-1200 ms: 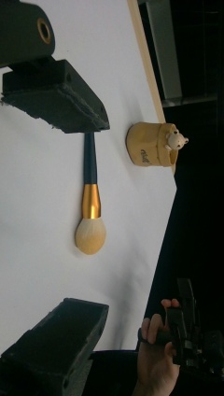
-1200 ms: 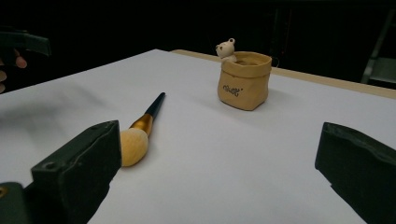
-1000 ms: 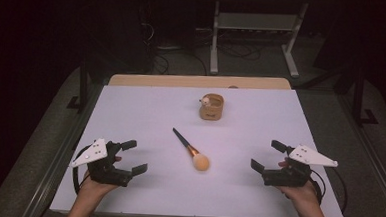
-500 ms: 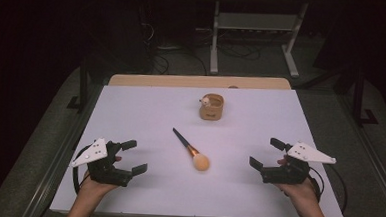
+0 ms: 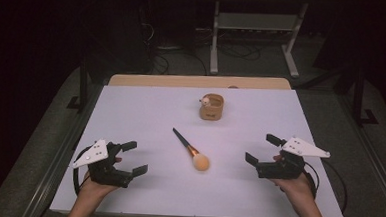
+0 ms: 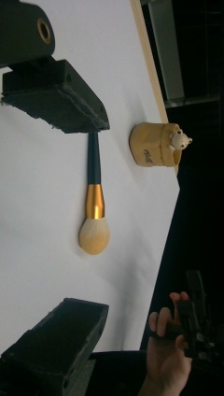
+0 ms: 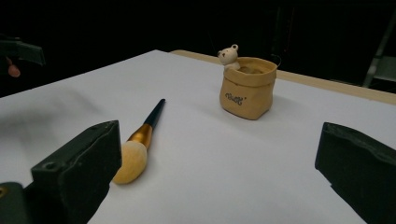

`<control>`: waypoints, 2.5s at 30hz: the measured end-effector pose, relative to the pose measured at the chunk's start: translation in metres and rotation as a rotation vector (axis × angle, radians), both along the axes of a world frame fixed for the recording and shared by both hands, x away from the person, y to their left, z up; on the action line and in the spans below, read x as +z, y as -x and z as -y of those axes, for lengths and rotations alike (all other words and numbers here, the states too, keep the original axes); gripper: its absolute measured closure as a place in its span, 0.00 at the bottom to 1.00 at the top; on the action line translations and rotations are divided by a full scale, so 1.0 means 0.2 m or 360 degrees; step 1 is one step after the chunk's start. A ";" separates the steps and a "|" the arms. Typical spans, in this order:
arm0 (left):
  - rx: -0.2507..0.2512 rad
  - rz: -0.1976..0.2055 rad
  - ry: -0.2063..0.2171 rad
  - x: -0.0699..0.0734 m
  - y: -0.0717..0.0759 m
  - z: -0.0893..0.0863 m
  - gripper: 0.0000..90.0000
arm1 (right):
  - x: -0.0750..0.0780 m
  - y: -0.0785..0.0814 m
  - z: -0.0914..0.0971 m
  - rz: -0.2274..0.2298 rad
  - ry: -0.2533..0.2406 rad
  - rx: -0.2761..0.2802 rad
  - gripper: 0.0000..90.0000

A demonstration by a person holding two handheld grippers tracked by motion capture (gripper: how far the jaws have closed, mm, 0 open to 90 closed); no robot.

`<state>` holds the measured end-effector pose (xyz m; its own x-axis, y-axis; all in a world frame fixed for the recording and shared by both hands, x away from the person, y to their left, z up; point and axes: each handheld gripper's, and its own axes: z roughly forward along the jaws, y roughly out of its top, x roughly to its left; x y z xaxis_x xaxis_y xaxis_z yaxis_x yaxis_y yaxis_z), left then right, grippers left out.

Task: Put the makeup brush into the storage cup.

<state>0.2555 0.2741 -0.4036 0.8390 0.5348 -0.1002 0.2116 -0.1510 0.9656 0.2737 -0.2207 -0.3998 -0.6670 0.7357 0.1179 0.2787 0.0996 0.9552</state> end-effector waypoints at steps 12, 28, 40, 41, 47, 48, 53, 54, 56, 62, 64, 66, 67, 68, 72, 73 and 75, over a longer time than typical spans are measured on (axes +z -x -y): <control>-0.0001 0.0010 0.0009 0.01 0.00 0.00 0.11 | 0.02 -0.06 -0.05 -0.0005 -0.0030 0.0048 0.00; -0.0010 0.0009 0.0017 0.01 0.00 0.00 0.11 | 0.06 -0.14 -0.14 -0.0016 -0.0010 0.0077 0.00; -0.0010 0.0007 0.0013 0.01 0.00 0.00 0.11 | 0.06 -0.18 -0.19 -0.0035 0.0039 0.0105 0.00; -0.0011 0.0007 0.0014 0.01 0.00 0.01 0.11 | 0.06 -0.18 -0.20 -0.0046 0.0042 0.0112 0.00; -0.0013 0.0011 0.0021 0.01 0.00 0.00 0.11 | 0.07 -0.20 -0.22 -0.0037 0.0061 0.0117 0.00; -0.0011 0.0009 0.0023 0.01 0.00 0.00 0.11 | 0.07 -0.20 -0.22 -0.0046 0.0059 0.0119 0.00; -0.0015 0.0005 0.0024 0.01 0.00 0.00 0.11 | 0.08 -0.22 -0.25 -0.0033 0.0055 0.0131 0.00; -0.0014 0.0004 0.0026 0.01 0.00 0.00 0.11 | 0.09 -0.22 -0.26 -0.0034 0.0054 0.0132 0.00; -0.0015 0.0005 0.0026 0.01 0.00 0.00 0.11 | 0.09 -0.23 -0.27 -0.0027 0.0044 0.0135 0.00; -0.0020 0.0006 0.0028 0.01 0.00 0.00 0.11 | 0.11 -0.25 -0.30 -0.0024 0.0043 0.0152 0.00; -0.0023 0.0007 0.0029 0.01 0.00 0.01 0.11 | 0.12 -0.26 -0.31 -0.0018 0.0042 0.0158 0.00; -0.0024 0.0008 0.0029 0.01 0.00 0.01 0.11 | 0.13 -0.27 -0.32 -0.0014 0.0048 0.0163 0.00; -0.0025 0.0007 0.0030 0.01 0.00 0.01 0.11 | 0.13 -0.28 -0.33 -0.0007 0.0043 0.0161 0.00; -0.0025 0.0006 0.0031 0.01 0.00 0.01 0.11 | 0.13 -0.28 -0.33 -0.0017 0.0040 0.0157 0.00; -0.0026 0.0009 0.0031 0.01 0.00 0.01 0.11 | 0.14 -0.29 -0.35 -0.0021 0.0043 0.0167 0.00; -0.0025 0.0008 0.0033 0.01 0.00 0.01 0.11 | 0.14 -0.30 -0.35 -0.0017 0.0043 0.0170 0.00; -0.0026 0.0007 0.0034 0.01 0.00 0.01 0.11 | 0.14 -0.30 -0.36 -0.0016 0.0038 0.0171 0.00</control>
